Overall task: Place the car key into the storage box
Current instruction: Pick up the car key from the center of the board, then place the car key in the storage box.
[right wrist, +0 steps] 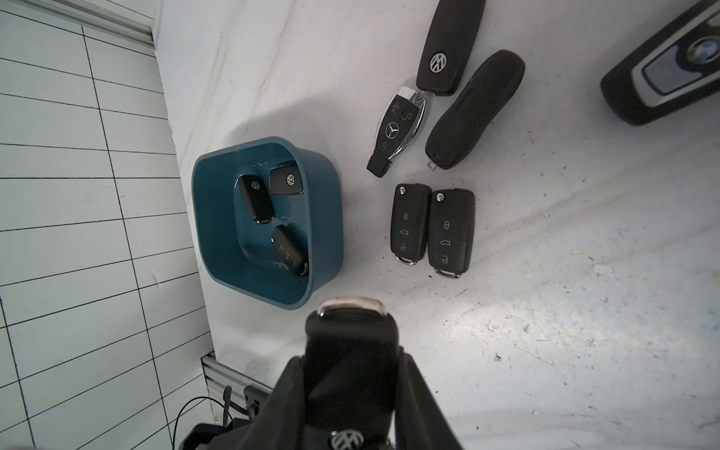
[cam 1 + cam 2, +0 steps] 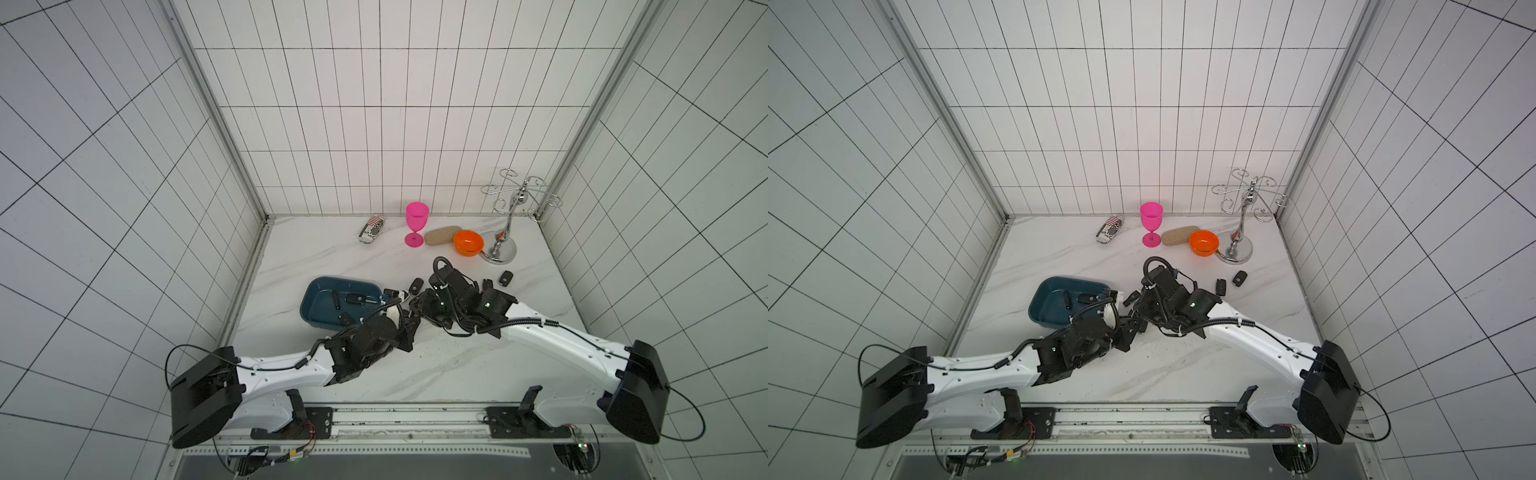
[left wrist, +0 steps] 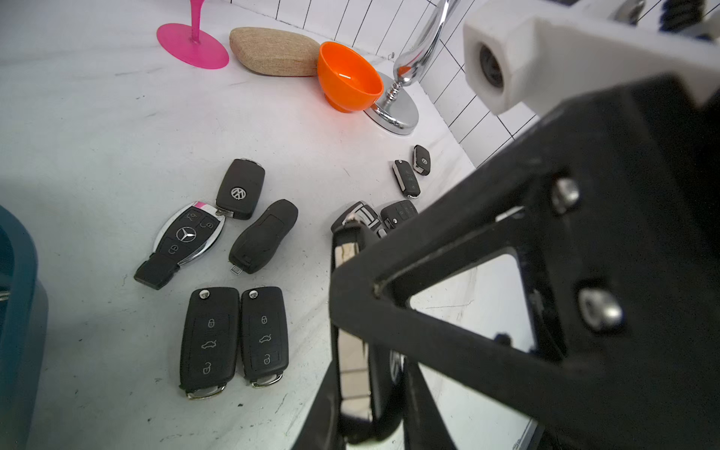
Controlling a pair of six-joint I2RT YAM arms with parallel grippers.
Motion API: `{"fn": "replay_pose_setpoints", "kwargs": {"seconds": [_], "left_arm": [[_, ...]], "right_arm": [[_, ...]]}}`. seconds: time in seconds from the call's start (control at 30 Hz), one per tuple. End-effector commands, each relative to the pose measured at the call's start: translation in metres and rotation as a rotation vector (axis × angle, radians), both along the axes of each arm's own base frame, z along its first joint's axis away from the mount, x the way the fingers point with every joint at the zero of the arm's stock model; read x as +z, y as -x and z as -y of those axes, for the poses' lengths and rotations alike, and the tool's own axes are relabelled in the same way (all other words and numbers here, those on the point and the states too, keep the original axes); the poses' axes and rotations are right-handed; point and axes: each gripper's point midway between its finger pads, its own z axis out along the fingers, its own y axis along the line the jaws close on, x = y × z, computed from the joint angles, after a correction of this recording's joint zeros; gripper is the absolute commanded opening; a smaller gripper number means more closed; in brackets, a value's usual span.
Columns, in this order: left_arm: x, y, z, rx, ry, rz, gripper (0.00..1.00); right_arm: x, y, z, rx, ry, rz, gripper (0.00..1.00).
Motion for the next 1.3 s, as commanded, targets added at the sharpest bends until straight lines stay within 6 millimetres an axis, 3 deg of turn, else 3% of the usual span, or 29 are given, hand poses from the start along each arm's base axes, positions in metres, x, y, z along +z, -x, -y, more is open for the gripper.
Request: {"fn": "replay_pose_setpoints", "kwargs": {"seconds": [0.0, 0.2, 0.47, 0.6, 0.73, 0.93, 1.1, 1.27], "left_arm": [[-0.005, -0.005, -0.006, 0.020, -0.075, 0.034, 0.05], [-0.001, -0.001, -0.005, -0.022, -0.090, 0.055, 0.00], [0.002, -0.001, -0.013, -0.036, -0.134, 0.088, 0.00], [-0.001, -0.005, -0.020, -0.041, -0.144, 0.065, 0.00], [-0.005, -0.014, -0.035, -0.022, -0.153, 0.039, 0.00], [-0.007, -0.025, -0.056, 0.019, -0.176, 0.013, 0.00], [-0.007, -0.039, -0.088, 0.130, -0.200, -0.015, 0.00], [-0.007, -0.058, -0.137, 0.312, -0.271, -0.038, 0.00]], "right_arm": [[-0.008, 0.026, -0.015, 0.138, -0.020, -0.091, 0.00], [-0.006, 0.045, -0.033, 0.281, -0.070, -0.160, 0.01], [0.017, 0.058, -0.052, 0.471, -0.161, -0.128, 0.27], [0.023, 0.061, -0.054, 0.518, -0.213, -0.145, 0.43], [0.028, 0.061, -0.050, 0.533, -0.239, -0.137, 0.51], [0.022, 0.046, -0.033, 0.483, -0.223, -0.125, 0.58], [0.009, 0.004, 0.005, 0.336, -0.152, -0.095, 0.62], [-0.008, -0.025, 0.045, 0.324, 0.069, 0.023, 0.84]]}}
